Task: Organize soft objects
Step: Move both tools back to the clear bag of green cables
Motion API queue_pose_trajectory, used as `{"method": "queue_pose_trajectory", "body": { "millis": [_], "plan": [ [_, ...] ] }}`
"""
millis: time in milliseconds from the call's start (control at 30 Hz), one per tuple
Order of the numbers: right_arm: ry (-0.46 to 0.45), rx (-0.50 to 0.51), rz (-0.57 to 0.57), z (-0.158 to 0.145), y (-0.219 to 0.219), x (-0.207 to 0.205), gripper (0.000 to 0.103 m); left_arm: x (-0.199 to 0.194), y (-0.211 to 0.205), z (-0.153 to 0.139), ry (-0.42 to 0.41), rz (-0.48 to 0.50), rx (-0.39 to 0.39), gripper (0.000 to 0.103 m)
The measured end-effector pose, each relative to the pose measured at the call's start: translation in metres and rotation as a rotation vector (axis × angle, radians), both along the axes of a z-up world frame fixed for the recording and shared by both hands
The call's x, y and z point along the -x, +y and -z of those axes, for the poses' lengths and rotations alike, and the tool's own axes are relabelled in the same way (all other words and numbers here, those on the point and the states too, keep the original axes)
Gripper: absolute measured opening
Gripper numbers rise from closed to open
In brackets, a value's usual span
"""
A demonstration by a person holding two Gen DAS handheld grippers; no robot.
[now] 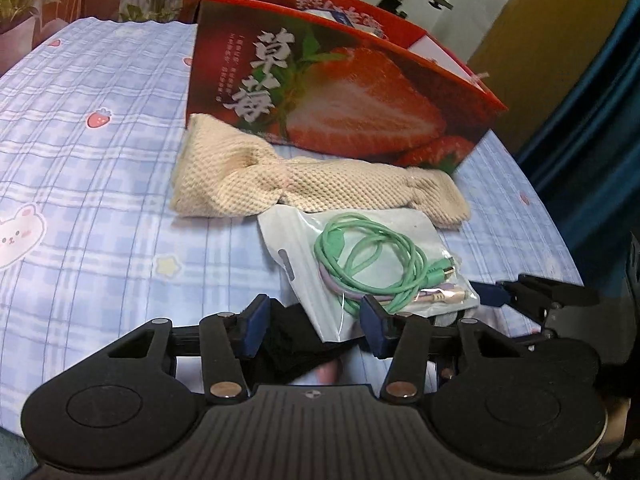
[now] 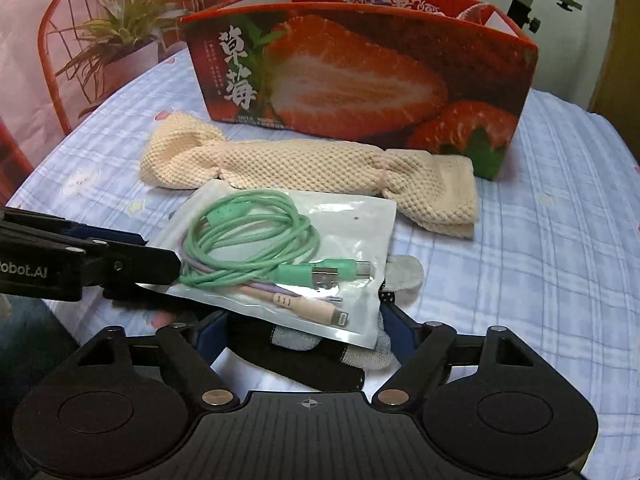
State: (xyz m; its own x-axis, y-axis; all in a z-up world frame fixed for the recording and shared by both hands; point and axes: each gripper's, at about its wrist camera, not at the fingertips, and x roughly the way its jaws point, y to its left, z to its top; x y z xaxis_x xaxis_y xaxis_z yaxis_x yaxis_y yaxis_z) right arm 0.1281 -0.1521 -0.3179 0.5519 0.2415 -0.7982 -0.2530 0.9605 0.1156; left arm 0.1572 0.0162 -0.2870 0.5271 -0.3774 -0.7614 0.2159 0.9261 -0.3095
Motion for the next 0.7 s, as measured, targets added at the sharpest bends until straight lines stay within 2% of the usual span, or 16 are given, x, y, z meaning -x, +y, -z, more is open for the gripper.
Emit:
{"method": "queue_pose_trajectory", "body": {
  "millis": [200, 400, 467, 600, 700],
  "plan": [
    [-0.040, -0.010, 0.026, 0.005, 0.006, -0.015, 0.074, -0.022, 0.000, -0.001, -0.049, -0.056, -0.009, 0.051],
    [-0.099, -0.031, 0.072, 0.009, 0.010, -0.031, 0.074, -0.021, 0.006, 0.002, -0.075, -0.105, 0.042, 0.051],
    [-0.127, -0.019, 0.064, 0.012, 0.011, -0.028, 0.075, -0.017, 0.006, 0.004, -0.087, -0.109, 0.052, 0.051],
    [-0.205, 0.042, 0.021, 0.017, 0.015, -0.008, 0.076, -0.005, 0.004, 0.006, -0.133, -0.088, 0.021, 0.051],
    [-0.247, 0.036, 0.016, 0.021, 0.010, 0.008, 0.078, 0.003, 0.003, 0.007, -0.165, -0.088, -0.002, 0.051]
  ]
}}
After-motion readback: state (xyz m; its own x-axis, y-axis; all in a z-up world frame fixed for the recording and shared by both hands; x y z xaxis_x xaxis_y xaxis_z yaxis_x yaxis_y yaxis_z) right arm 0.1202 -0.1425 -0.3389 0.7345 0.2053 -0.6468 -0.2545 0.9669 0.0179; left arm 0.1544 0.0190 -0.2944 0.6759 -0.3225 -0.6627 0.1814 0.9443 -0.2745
